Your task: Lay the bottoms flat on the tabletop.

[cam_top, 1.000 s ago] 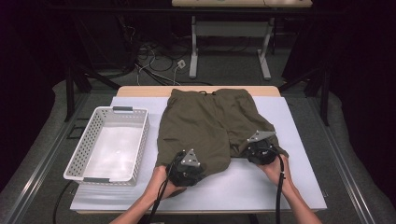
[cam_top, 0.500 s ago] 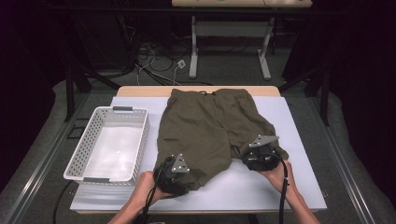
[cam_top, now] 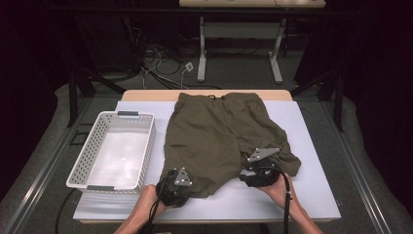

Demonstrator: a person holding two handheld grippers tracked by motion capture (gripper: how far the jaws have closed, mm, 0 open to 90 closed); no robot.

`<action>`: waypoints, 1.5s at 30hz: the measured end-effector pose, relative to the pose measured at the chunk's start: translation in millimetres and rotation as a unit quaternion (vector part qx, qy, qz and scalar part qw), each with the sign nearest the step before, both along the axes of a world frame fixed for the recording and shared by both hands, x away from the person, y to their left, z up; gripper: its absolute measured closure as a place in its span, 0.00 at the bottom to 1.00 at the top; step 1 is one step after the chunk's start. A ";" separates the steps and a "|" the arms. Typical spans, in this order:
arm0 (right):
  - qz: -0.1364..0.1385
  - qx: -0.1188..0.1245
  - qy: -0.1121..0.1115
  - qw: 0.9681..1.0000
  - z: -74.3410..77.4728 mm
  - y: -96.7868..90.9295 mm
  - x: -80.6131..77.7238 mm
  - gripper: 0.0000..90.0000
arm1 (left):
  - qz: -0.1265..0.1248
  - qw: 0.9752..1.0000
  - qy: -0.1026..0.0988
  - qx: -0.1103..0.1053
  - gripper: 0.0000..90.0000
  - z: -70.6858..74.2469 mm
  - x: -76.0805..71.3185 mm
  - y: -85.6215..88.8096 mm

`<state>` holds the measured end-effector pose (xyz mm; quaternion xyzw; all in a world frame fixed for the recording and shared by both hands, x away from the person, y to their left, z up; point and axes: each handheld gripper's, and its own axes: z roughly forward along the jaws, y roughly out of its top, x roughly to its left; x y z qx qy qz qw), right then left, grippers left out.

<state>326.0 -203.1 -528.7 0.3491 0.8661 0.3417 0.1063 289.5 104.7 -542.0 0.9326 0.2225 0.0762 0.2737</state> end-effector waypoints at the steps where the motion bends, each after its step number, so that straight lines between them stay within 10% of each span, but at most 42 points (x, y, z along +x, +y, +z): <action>1: 0.002 0.005 0.006 1.000 -2.5 1.7 2.3 0.60 | 0.002 1.000 -0.005 0.002 0.95 0.1 0.3 0.1; 10: -0.008 0.027 0.012 1.000 -5.2 8.0 10.9 0.97 | 0.024 0.999 -0.034 -0.018 0.98 8.0 3.8 6.4; 19: -0.039 0.010 -0.025 0.999 40.1 5.4 9.2 0.97 | 0.035 0.998 -0.048 -0.021 0.98 13.4 9.0 8.6; 24: -0.049 -0.027 -0.010 0.998 20.5 16.2 28.0 0.92 | 0.037 0.998 -0.042 -0.003 0.90 8.8 12.5 5.2; 32: -0.032 -0.054 -0.017 0.998 -7.7 33.6 42.6 0.80 | 0.042 0.997 -0.060 -0.008 0.49 18.2 4.9 -0.4; 39: -0.028 -0.046 -0.026 0.998 -0.2 25.8 38.1 0.69 | 0.006 0.996 -0.083 -0.023 0.47 31.0 -6.3 -17.4; 45: -0.028 -0.044 -0.019 0.998 -7.2 28.1 42.5 0.78 | -0.026 0.995 -0.091 -0.025 0.50 29.8 -5.9 -39.5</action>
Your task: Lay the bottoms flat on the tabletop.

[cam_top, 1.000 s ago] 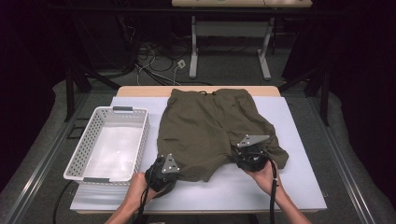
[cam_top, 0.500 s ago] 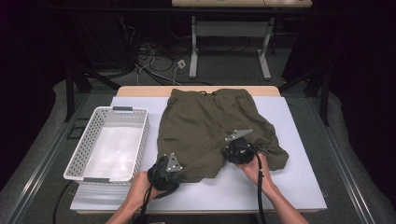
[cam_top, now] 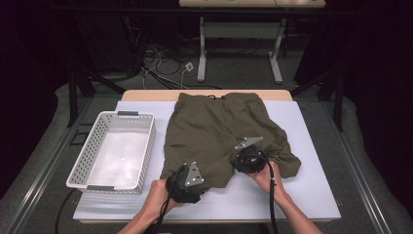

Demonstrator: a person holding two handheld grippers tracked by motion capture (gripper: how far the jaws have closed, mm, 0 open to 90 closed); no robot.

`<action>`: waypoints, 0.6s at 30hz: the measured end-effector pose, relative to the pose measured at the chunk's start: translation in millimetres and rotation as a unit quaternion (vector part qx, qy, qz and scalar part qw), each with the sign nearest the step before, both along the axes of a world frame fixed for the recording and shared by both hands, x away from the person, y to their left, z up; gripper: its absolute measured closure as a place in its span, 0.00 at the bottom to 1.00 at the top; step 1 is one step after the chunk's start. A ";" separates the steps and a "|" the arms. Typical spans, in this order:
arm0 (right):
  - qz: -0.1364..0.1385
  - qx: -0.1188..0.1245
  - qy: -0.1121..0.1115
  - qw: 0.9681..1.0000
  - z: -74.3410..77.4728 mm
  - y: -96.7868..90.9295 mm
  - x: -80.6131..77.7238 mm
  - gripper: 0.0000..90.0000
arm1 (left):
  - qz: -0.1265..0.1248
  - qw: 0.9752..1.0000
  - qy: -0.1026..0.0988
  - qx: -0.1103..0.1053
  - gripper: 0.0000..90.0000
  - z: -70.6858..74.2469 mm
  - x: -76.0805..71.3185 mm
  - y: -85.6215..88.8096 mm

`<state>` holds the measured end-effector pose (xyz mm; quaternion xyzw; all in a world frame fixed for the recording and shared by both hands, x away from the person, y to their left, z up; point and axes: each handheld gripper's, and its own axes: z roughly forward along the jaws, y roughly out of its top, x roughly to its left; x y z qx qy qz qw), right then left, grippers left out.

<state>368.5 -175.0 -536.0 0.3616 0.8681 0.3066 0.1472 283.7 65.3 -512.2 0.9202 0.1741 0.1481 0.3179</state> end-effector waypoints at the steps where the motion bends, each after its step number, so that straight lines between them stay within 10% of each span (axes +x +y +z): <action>1: 0.002 -0.002 0.000 1.000 -1.6 0.9 1.5 0.81 | -0.008 1.000 0.004 0.007 0.52 -1.7 0.8 -4.5; 8: 0.002 -0.001 0.010 1.000 -6.2 0.6 3.1 0.78 | -0.025 0.999 0.013 0.044 0.67 -25.8 17.4 -28.6; 13: 0.003 0.009 -0.001 1.000 2.0 -8.0 -1.2 0.67 | 0.003 1.000 0.019 0.012 0.98 -37.6 30.7 -20.5; 18: -0.005 0.018 -0.015 1.000 15.7 -26.1 -11.2 0.59 | 0.032 0.999 0.015 -0.001 1.00 -29.4 36.1 -7.5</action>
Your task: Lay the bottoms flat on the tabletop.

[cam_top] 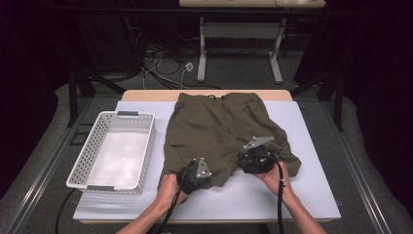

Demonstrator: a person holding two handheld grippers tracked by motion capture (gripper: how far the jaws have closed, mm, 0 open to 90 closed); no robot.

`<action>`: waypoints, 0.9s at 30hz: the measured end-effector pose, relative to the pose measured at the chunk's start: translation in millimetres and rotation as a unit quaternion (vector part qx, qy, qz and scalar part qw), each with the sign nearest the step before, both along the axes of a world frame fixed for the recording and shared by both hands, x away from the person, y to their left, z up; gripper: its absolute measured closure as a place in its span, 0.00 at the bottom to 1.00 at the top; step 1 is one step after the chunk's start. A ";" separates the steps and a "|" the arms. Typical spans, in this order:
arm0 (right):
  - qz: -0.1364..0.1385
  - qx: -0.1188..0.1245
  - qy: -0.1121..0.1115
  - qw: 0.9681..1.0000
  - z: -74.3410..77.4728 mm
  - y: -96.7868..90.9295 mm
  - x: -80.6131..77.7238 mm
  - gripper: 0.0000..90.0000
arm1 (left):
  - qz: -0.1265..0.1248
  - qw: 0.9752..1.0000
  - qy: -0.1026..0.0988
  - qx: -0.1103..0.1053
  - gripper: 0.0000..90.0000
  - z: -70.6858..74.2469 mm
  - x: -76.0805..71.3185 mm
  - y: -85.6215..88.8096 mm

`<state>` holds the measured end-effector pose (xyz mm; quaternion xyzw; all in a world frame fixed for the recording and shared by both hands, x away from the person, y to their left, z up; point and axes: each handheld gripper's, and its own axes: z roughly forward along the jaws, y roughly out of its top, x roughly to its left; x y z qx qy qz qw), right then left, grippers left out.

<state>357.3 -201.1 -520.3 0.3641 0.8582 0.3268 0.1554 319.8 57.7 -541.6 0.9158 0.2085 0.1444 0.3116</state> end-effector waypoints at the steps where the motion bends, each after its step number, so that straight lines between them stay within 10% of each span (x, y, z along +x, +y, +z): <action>1: -0.005 0.002 0.000 1.000 2.0 -5.2 -2.3 0.59 | 0.010 1.000 -0.003 -0.006 1.00 4.0 1.9 5.1; 7: -0.030 -0.009 -0.006 1.000 -0.5 -32.1 -14.1 0.56 | 0.051 0.998 0.006 -0.023 1.00 12.2 14.2 24.3; 19: -0.033 -0.036 0.003 0.999 -15.3 -34.5 -3.5 0.53 | 0.001 1.000 -0.018 0.004 0.51 26.4 -12.0 8.9; 27: -0.029 -0.029 -0.006 0.999 -15.7 -37.1 -1.9 0.54 | -0.047 0.998 -0.024 0.023 0.48 23.7 -29.0 -10.8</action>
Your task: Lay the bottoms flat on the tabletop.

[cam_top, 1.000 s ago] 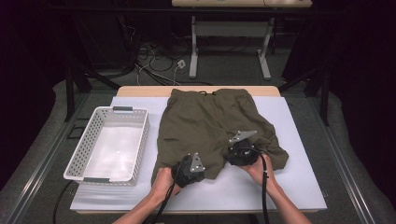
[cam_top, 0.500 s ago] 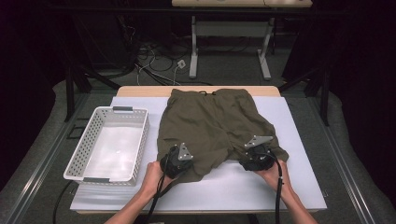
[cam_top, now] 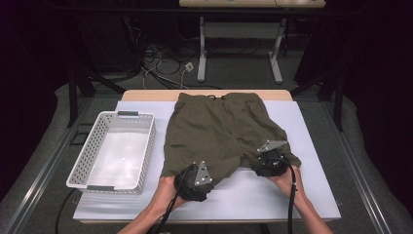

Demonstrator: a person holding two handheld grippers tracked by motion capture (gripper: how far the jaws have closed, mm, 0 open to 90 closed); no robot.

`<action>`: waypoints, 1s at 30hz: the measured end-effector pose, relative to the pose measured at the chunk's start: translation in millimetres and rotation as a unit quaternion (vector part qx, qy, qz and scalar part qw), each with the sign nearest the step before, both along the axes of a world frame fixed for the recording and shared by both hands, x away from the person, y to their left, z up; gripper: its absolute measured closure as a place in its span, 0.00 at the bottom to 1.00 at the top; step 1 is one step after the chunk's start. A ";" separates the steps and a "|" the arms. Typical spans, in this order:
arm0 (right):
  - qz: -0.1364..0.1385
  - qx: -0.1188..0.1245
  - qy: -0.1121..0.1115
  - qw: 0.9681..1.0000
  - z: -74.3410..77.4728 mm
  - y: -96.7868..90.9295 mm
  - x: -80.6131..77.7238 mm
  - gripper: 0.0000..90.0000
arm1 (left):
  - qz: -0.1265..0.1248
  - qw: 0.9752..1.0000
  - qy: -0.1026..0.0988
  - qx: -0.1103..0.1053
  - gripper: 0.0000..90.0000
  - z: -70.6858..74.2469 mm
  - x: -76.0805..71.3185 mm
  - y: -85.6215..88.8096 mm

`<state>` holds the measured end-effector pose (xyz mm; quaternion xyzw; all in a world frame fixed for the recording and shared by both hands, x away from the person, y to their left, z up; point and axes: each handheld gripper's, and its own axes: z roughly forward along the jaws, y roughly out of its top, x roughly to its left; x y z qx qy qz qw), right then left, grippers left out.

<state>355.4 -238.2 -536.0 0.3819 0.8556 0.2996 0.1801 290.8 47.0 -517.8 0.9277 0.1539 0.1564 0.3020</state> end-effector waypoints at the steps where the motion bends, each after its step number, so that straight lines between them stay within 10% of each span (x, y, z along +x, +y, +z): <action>1: -0.001 0.000 0.003 1.000 -0.2 -0.2 0.4 0.54 | 0.001 1.000 -0.003 0.004 0.48 -4.5 2.4 -2.9; 7: -0.003 -0.001 0.013 1.000 -2.9 0.8 3.8 0.50 | 0.022 1.000 0.020 0.005 0.49 -28.2 22.0 -14.8; 15: 0.001 -0.006 0.015 1.000 -5.1 1.1 6.5 0.59 | 0.037 0.999 0.021 -0.011 0.94 -29.7 31.4 -11.4; 25: -0.013 0.012 0.003 1.000 0.0 -8.5 4.0 0.61 | -0.009 0.995 0.065 -0.078 0.97 11.8 5.2 8.4; 30: -0.020 0.007 0.000 1.000 2.1 -12.9 5.3 0.60 | -0.037 0.993 0.091 -0.064 0.97 7.3 -3.5 0.6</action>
